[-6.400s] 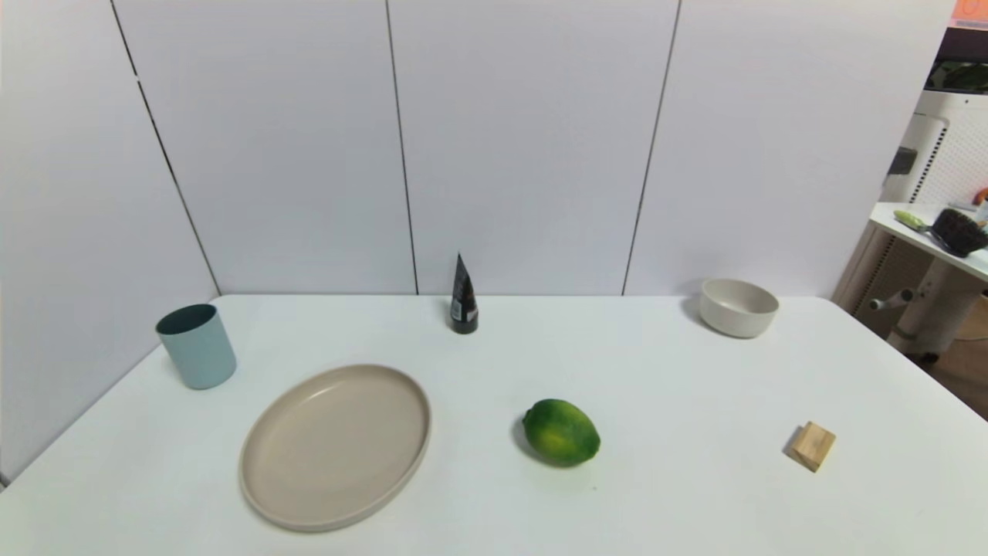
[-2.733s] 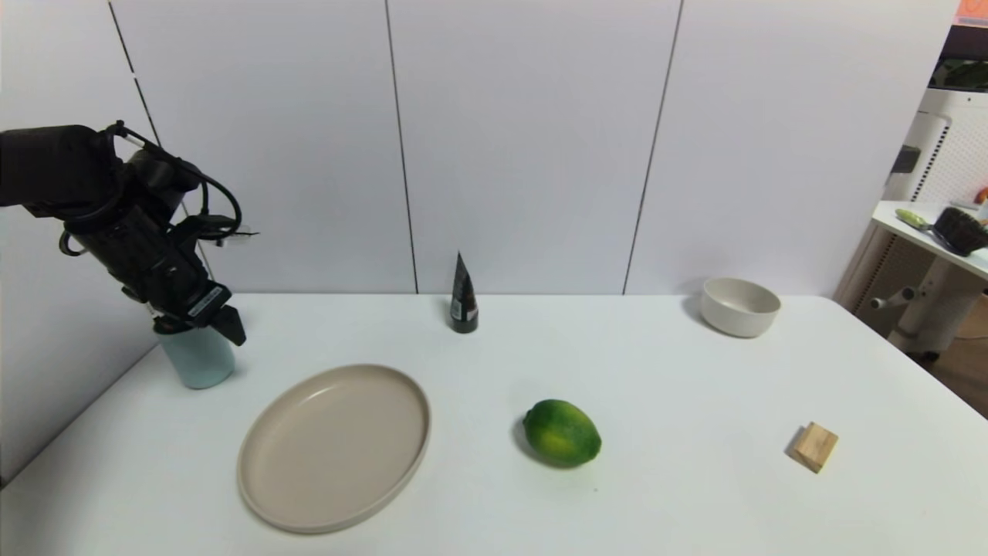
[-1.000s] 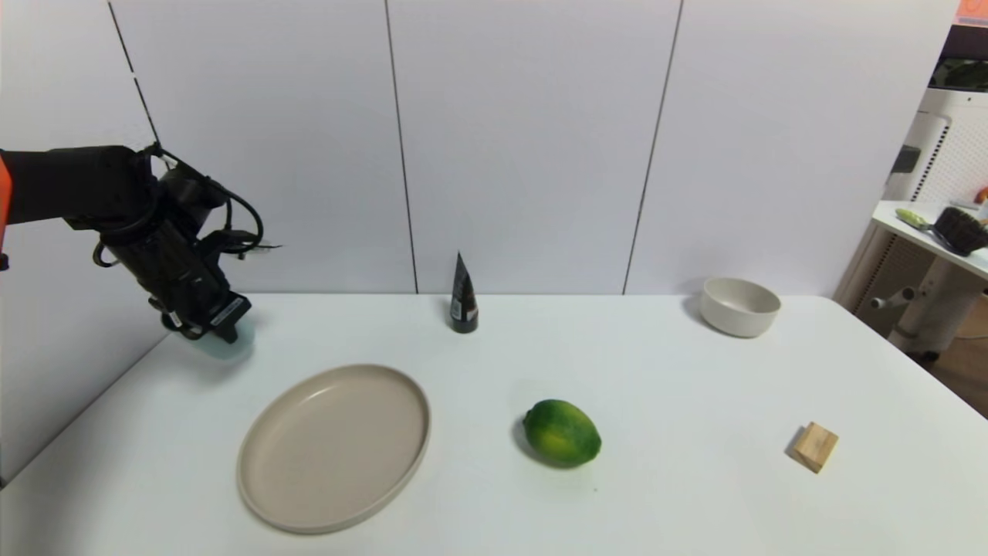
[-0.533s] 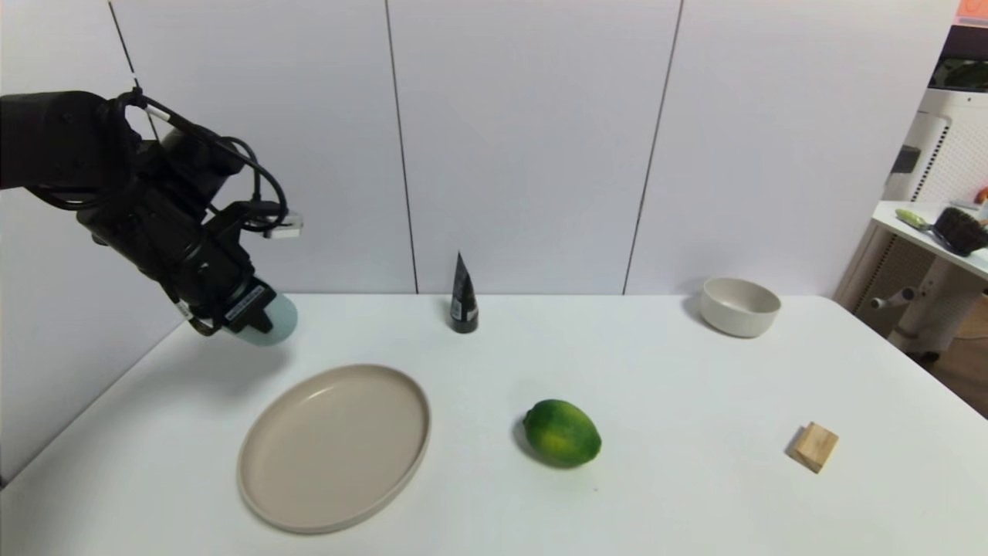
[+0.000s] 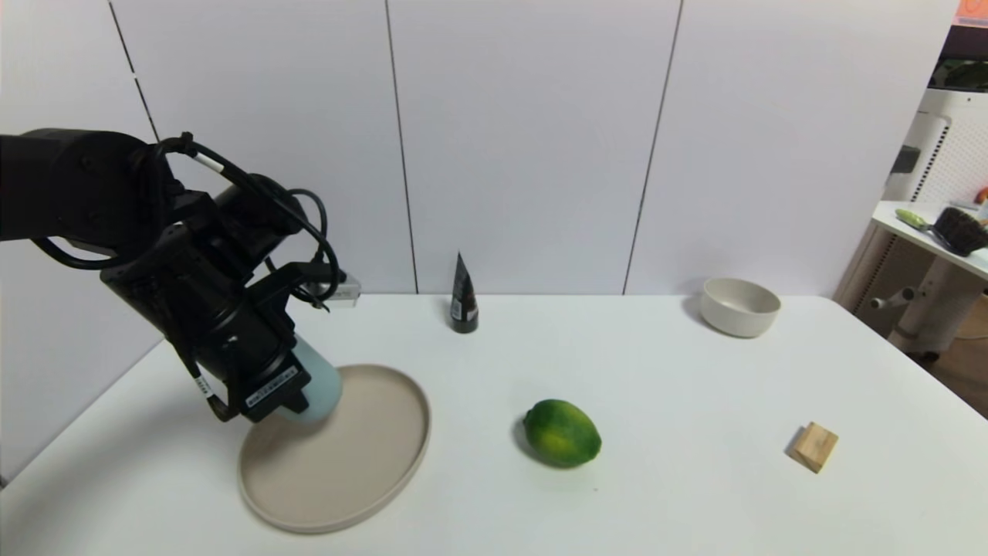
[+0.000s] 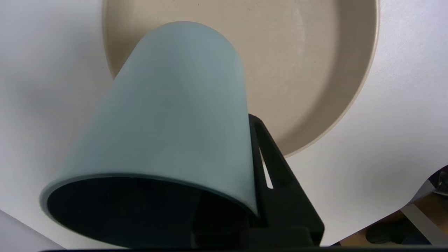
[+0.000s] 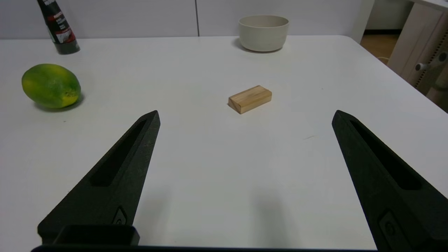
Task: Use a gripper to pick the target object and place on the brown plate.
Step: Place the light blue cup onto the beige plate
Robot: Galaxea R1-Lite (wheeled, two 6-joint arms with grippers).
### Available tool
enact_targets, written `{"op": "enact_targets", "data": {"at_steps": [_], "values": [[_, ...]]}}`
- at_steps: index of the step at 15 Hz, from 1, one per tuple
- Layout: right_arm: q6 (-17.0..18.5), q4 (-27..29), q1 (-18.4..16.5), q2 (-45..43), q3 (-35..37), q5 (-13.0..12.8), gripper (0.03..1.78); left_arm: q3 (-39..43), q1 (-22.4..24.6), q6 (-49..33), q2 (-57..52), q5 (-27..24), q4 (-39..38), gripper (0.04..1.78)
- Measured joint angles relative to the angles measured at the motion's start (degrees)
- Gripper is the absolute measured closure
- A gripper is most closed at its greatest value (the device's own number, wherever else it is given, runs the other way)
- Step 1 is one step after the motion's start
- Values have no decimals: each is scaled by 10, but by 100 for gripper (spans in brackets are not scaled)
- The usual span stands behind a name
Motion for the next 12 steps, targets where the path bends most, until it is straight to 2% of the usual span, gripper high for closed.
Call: {"op": "enact_targets", "data": {"at_steps": [2, 7, 12], "values": [[0, 0, 0, 0, 0, 0, 11, 5, -10, 0, 9, 0, -2, 169], [0, 0, 0, 0, 0, 0, 11, 18, -28, 1, 32, -1, -3, 99], [0, 0, 0, 0, 0, 0, 11, 20, -33, 2, 31, 0, -2, 57]]}}
